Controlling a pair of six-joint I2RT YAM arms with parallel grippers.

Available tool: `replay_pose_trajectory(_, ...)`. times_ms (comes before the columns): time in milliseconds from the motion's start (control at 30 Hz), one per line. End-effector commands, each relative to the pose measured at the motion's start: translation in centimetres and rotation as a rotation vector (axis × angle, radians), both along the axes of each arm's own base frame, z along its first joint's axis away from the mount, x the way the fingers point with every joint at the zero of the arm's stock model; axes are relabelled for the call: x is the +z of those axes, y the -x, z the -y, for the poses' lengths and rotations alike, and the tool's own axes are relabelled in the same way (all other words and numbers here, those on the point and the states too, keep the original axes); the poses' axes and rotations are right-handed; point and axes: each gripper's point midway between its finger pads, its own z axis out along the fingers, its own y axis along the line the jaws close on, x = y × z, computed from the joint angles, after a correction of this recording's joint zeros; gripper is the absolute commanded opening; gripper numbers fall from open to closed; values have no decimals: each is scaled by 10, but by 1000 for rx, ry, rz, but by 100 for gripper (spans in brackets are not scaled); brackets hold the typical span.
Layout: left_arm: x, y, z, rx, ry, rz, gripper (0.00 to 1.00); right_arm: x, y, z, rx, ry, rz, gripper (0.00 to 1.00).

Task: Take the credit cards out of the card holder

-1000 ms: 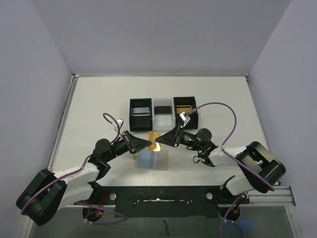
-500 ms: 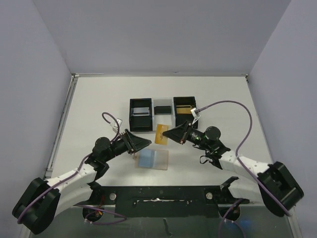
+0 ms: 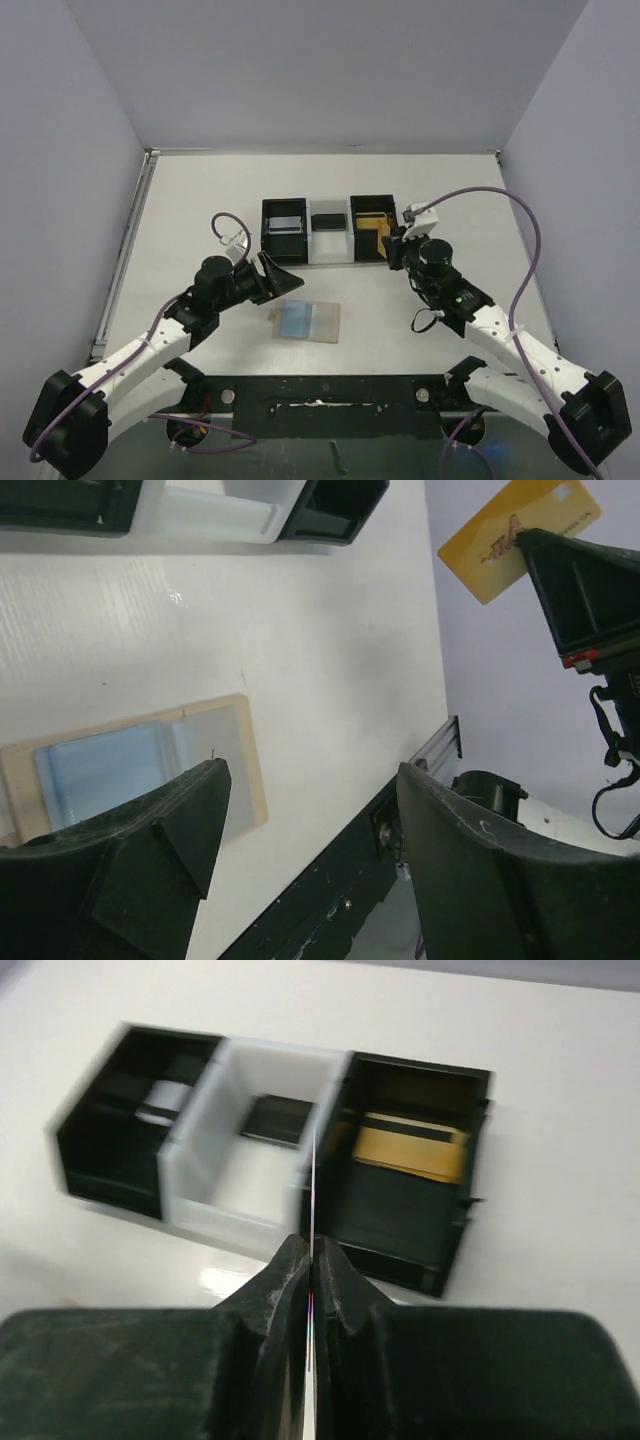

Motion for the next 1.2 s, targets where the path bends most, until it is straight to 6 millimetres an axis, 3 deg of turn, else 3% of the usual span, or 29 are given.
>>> replay_pose_trajectory(0, 10, -12, -9, 30, -105, 56, 66, 0, -32, 47, -101, 520, 112, 0)
replay_pose_trajectory(133, 10, -10, -12, 8, -153, 64, 67, 25, -55, 30, 16, 514, 266, 0)
replay_pose_trajectory(267, 8, -4, -15, -27, -199, 62, 67, 14, -74, 15, 194, 606, 288, 0)
replay_pose_trajectory(433, 6, 3, -9, -71, -154, 68, 68, 16, -79, -7, 371, 711, 492, 0)
replay_pose_trajectory(500, 6, 5, -4, -87, -112, 52, 68, 11, -83, -15, 445, 750, 491, 0)
replay_pose_trajectory(700, 11, 11, 5, -140, -50, 62, 70, -24, -116, -8, 482, 929, 383, 0)
replay_pose_trajectory(1167, 3, 10, -7, -125, -156, 54, 72, -77, -156, -1, 548, 1045, 195, 0)
